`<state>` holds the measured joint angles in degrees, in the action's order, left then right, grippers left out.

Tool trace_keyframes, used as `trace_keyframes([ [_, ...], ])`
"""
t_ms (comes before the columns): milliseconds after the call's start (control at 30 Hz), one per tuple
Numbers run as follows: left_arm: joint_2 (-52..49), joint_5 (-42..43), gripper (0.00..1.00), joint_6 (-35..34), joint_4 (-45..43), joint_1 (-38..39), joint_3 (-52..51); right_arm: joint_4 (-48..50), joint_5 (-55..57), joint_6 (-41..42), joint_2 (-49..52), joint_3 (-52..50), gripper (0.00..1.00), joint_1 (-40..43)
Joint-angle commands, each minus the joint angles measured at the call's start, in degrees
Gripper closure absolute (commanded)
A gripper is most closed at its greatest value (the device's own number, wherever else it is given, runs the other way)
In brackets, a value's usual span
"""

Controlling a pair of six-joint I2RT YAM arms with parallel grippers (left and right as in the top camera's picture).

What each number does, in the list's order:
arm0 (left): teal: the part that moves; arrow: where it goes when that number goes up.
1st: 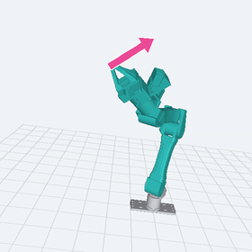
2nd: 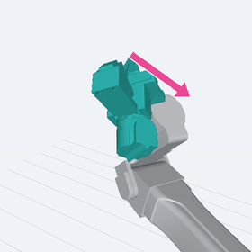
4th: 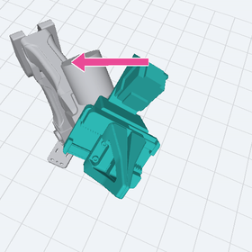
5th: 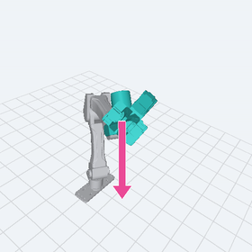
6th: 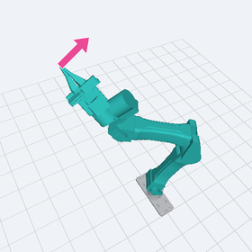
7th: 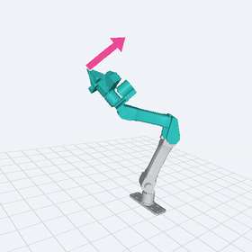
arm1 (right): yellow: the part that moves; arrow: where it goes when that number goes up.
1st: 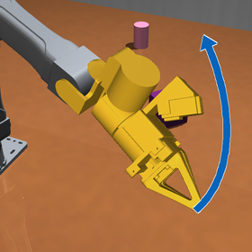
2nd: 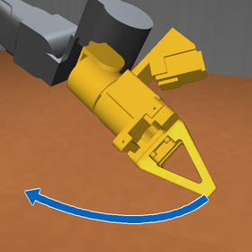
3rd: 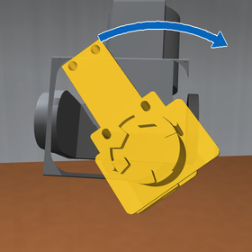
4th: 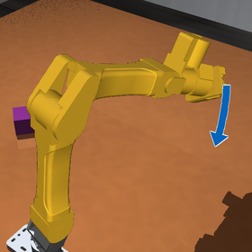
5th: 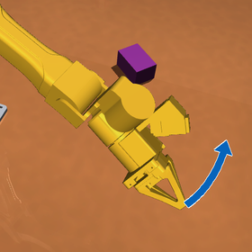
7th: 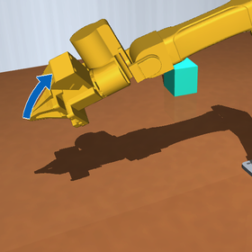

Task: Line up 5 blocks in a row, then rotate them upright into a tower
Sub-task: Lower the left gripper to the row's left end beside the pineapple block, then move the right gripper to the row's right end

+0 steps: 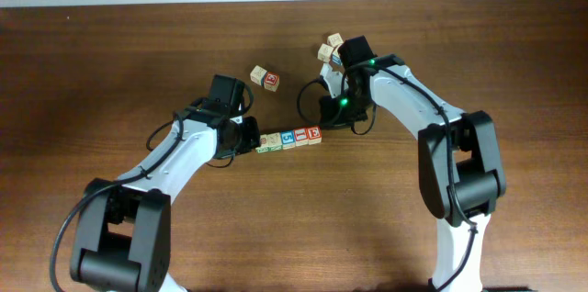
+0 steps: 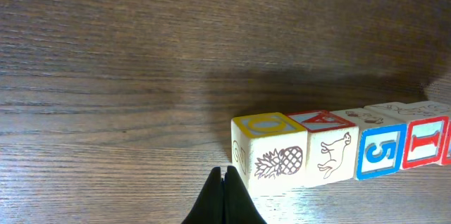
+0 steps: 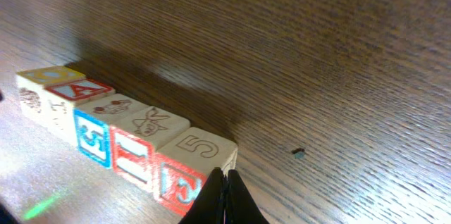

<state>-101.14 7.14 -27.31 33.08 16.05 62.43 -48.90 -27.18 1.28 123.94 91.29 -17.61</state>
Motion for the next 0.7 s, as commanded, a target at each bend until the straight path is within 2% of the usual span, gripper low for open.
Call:
trace_keyframes([
  [0,0.13,0.79,1.00,-0.37,-0.98,0.85,-0.59,0.33,-0.94,-0.61,1.31,-0.15,0.96,0.07],
  [667,-3.39,1.31,1.00,-2.86,-3.56,1.11,-0.57,0.33,-0.96,-0.61,1.33,-0.15,0.96,0.04],
])
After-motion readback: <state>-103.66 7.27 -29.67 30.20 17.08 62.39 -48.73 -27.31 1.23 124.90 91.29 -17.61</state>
